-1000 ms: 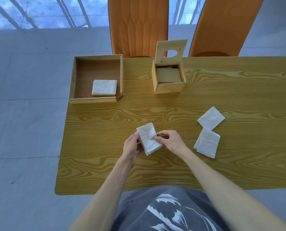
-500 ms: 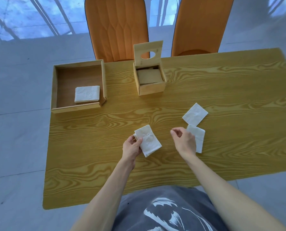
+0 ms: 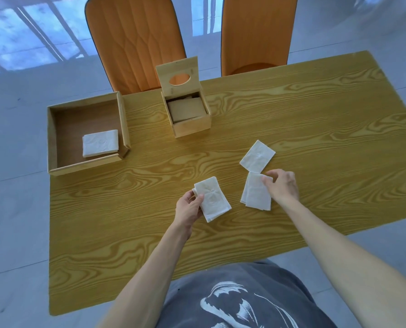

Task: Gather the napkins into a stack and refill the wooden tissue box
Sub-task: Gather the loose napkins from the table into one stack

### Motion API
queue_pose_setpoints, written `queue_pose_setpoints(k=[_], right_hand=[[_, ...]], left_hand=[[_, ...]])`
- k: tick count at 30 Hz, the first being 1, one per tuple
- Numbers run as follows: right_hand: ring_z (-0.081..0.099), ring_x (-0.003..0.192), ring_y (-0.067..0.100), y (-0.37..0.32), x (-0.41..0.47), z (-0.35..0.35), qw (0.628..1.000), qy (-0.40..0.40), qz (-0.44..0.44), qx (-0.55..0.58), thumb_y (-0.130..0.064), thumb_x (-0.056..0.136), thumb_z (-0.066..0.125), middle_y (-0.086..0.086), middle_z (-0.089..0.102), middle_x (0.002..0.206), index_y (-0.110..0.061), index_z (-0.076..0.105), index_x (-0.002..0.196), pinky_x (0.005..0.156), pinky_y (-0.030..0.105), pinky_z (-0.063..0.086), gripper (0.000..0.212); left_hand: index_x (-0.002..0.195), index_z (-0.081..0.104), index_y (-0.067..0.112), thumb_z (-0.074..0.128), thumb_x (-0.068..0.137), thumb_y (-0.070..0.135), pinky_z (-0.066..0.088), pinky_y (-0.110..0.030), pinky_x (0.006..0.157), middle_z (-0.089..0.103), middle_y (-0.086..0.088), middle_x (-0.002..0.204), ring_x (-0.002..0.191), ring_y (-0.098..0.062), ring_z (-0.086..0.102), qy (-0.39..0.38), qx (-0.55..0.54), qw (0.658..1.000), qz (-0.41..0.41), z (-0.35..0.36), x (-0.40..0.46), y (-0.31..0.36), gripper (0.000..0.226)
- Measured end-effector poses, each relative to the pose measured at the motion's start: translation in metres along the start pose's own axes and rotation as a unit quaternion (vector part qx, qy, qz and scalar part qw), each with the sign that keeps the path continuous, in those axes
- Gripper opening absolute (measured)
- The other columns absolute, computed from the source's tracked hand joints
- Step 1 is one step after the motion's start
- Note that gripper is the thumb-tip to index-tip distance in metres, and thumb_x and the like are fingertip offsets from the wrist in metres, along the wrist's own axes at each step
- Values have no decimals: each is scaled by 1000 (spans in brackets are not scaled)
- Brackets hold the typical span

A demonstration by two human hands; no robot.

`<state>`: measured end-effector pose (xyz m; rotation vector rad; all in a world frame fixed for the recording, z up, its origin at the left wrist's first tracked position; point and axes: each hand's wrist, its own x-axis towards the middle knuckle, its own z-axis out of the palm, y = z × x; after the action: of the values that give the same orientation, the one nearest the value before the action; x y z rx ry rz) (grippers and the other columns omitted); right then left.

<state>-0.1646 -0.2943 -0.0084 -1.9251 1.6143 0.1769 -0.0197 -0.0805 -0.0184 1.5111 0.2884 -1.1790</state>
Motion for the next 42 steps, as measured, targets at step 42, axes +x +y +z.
queue_pose_setpoints(k=[42], right_hand=[[66, 90, 12, -57, -26, 55, 912, -252, -129, 298, -18, 89, 72, 0, 72, 97, -6, 71, 110, 73, 14, 52, 23]], left_hand=[[111, 67, 10, 47, 103, 29, 55, -39, 77, 70, -10, 100, 88, -23, 67, 14, -44, 999, 13, 18, -8, -7, 29]])
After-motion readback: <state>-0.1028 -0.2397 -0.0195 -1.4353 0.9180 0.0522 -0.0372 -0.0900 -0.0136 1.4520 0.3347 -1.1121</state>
